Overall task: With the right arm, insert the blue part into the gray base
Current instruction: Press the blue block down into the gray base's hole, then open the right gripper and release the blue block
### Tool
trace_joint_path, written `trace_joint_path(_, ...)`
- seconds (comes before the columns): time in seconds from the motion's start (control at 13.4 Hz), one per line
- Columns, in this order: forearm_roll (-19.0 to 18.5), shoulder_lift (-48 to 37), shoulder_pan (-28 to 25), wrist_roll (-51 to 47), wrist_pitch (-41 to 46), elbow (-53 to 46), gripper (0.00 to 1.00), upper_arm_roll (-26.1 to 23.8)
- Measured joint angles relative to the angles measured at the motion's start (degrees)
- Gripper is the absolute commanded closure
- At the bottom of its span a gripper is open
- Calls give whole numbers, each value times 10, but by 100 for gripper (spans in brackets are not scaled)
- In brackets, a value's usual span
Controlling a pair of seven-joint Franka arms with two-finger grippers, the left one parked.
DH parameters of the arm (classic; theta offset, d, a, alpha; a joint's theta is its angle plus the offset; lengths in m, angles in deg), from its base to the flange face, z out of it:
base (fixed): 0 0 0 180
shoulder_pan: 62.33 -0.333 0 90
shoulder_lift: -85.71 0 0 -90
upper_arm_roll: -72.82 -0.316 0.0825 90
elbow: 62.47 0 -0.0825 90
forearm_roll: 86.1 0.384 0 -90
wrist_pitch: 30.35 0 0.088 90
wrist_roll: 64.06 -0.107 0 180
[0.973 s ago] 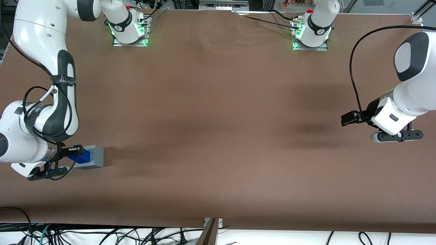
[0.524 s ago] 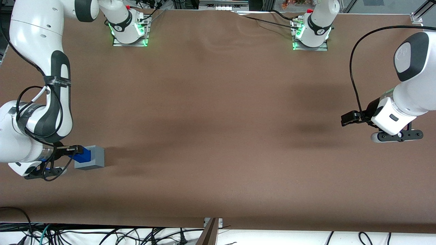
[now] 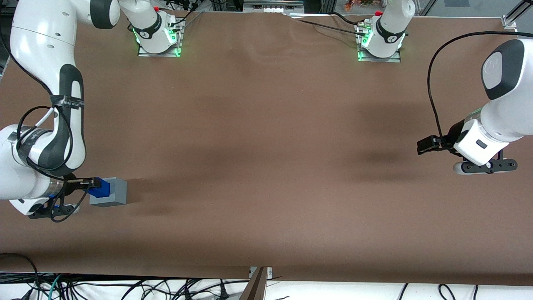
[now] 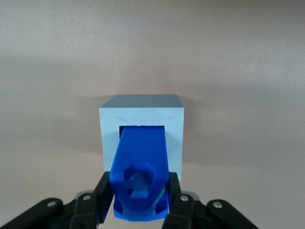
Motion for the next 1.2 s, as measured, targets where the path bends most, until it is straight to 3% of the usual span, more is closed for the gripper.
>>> trace_joint_path(0.07, 0, 0, 0, 0, 0, 0, 1, 0)
trace_joint_path(0.82, 0, 15, -1, 0, -9, -25, 1, 0)
trace_joint_path(1.2, 2, -44, -16, 0, 1, -55, 1, -1)
